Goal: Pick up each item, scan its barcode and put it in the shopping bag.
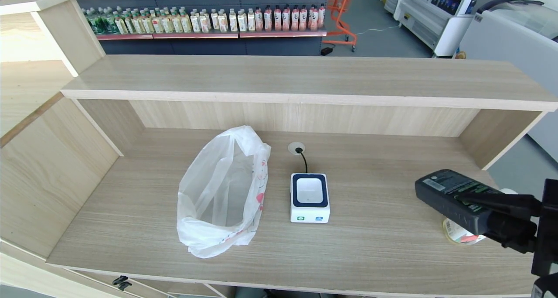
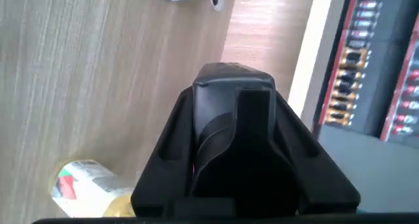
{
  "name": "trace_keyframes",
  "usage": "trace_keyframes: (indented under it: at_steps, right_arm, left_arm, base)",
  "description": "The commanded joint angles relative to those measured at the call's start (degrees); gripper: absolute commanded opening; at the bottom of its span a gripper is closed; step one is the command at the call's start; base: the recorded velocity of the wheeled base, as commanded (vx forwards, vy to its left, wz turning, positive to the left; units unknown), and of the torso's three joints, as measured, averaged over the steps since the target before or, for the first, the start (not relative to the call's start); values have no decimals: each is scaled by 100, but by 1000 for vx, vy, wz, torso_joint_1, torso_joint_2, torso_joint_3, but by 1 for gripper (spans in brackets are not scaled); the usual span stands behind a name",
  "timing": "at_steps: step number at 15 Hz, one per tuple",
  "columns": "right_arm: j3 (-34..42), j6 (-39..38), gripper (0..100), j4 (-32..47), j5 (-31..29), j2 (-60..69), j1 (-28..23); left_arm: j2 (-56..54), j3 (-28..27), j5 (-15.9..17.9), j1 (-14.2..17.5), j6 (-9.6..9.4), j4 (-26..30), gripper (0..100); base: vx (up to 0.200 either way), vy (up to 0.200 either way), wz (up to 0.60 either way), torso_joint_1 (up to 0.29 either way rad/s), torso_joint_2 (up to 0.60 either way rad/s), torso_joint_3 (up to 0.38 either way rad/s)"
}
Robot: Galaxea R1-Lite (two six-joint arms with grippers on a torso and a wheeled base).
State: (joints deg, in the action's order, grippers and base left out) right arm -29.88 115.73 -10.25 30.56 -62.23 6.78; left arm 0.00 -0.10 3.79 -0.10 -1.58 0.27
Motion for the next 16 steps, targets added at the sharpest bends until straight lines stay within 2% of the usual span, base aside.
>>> trace_keyframes:
  at_steps: [1,4,5,7,8,9,11,14,16]
  right_arm:
    - [88,1637,0,14,1013,-1036,192]
    - [158,3369,0,-56,1435,-1704,333]
    - [158,3940,0,-205,1769,-1766,333]
    - [149,4529,0,-530,2463,-2179,456]
    - [105,4766,0,-706,2797,-2408,799]
    - [17,4872,0,-926,3087,-2575,1089]
    - [-53,4872,0,-1278,3175,-2733,1273]
    - [-440,4898,0,-1462,3667,-3216,1933]
    - [-537,4898,0,-1611,3694,-3436,1994]
  left_arm:
    - [9,1,-1,1,0,0,100]
    - [9,1,-1,1,0,0,100]
    - [9,1,-1,1,0,0,100]
    - [9,1,-1,1,0,0,100]
    - [9,1,-1,1,0,0,100]
    - [9,1,-1,1,0,0,100]
    - [9,1,-1,1,0,0,100]
    - [9,10,-1,1,0,0,100]
    - [9,1,-1,1,0,0,100]
  base:
    - [0,0,0,0,0,0]
    - [0,0,0,0,0,0]
    - [0,0,0,0,0,0]
    - [0,0,0,0,0,0]
    - [0,0,0,0,0,0]
    - [0,0,0,0,0,0]
    - [0,0,0,0,0,0]
    - [0,0,0,0,0,0]
    - [0,0,0,0,0,0]
